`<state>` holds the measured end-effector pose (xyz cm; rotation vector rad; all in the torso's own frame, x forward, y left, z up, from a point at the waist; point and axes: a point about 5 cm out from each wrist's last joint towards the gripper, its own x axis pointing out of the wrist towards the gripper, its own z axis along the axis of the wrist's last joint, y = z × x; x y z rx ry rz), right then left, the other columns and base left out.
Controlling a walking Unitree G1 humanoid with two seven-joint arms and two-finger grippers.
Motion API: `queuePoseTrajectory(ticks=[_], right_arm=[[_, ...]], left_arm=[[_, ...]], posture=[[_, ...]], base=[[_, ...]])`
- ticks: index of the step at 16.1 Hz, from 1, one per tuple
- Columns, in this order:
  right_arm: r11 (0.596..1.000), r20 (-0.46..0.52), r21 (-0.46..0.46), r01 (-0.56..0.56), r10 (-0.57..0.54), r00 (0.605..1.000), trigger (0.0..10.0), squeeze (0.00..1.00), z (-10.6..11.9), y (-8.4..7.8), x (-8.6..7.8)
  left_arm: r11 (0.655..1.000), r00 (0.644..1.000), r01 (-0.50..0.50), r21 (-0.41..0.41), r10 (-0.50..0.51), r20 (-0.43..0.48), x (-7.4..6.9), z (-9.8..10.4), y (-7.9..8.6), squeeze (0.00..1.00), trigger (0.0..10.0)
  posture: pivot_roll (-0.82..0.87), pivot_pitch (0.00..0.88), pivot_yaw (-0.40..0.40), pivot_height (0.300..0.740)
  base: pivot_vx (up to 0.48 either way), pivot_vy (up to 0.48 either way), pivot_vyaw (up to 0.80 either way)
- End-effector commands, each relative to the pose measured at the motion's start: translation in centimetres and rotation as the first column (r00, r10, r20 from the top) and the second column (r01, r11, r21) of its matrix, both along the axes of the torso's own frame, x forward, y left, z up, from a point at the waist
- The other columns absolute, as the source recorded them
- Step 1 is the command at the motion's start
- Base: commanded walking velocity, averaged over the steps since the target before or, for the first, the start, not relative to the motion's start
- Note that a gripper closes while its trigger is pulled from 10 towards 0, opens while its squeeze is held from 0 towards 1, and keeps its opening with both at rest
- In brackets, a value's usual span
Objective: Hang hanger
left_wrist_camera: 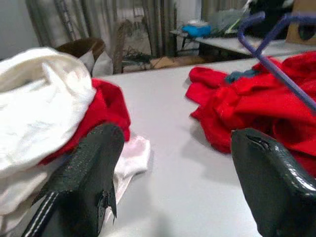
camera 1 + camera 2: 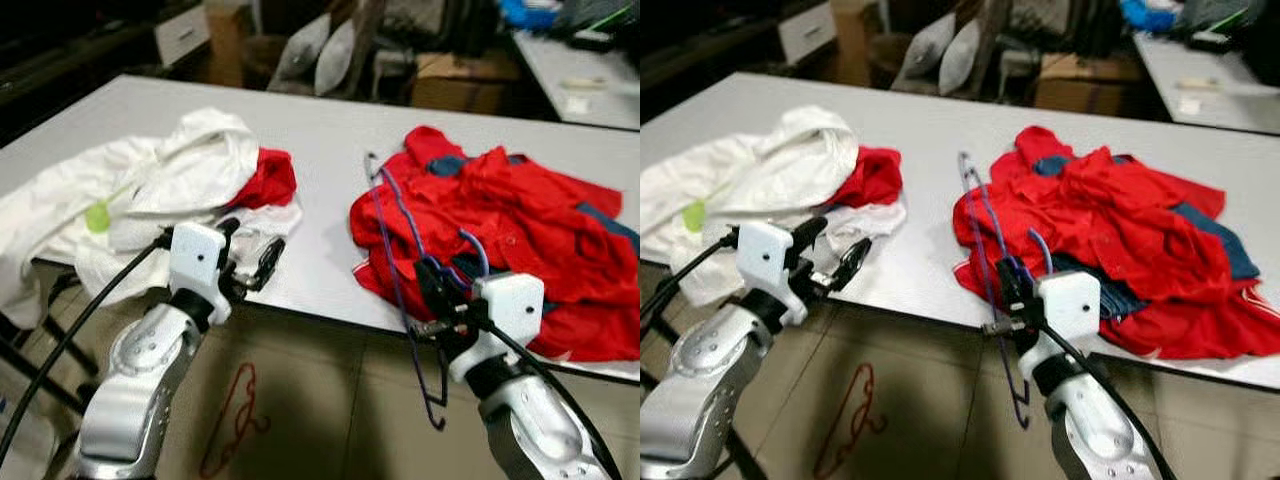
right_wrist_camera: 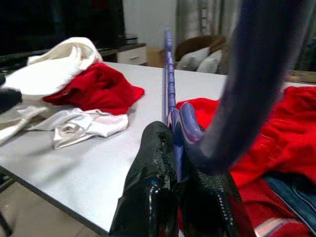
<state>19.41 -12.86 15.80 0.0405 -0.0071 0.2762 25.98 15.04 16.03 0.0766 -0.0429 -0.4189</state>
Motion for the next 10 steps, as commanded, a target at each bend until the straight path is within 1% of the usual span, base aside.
queuePoseTrajectory(ticks=[1, 5, 6, 10], right_arm=[[0.999, 0.014, -0.015, 0.032, -0.032, 0.999, 10.0, 0.00, 0.3, -0.5, -0.1], [0.998, -0.001, -0.038, 0.049, -0.050, 0.999, 10.0, 0.00, 0.2, -1.2, -0.2], [0.998, -0.009, -0.047, 0.049, -0.050, 0.999, 10.0, 0.00, 0.1, -1.5, -0.3], [0.996, -0.045, -0.071, 0.053, -0.056, 0.997, 10.0, 0.00, -0.6, -2.2, -0.5]], left_arm=[[1.000, 0.999, 0.017, 0.004, -0.017, -0.027, 0.2, -0.5, -0.6, 0.00, 10.0], [0.999, 0.999, 0.030, -0.010, -0.030, -0.034, 0.2, -0.6, -1.3, 0.00, 10.0], [0.999, 0.999, 0.030, -0.012, -0.030, -0.034, 0.1, -0.6, -1.5, 0.00, 10.0], [1.000, 0.999, 0.024, -0.008, -0.025, -0.041, -0.1, -0.9, -1.4, 0.00, 10.0]], posture=[[-0.04, 0.050, 0.059, 0.740], [-0.06, 0.064, 0.050, 0.740], [-0.06, 0.067, 0.044, 0.740], [-0.07, 0.073, 0.032, 0.740]], base=[[-0.300, 0.000, 0.00], [-0.293, 0.000, 0.00], [0.000, 0.000, 0.00], [0.000, 0.000, 0.00]])
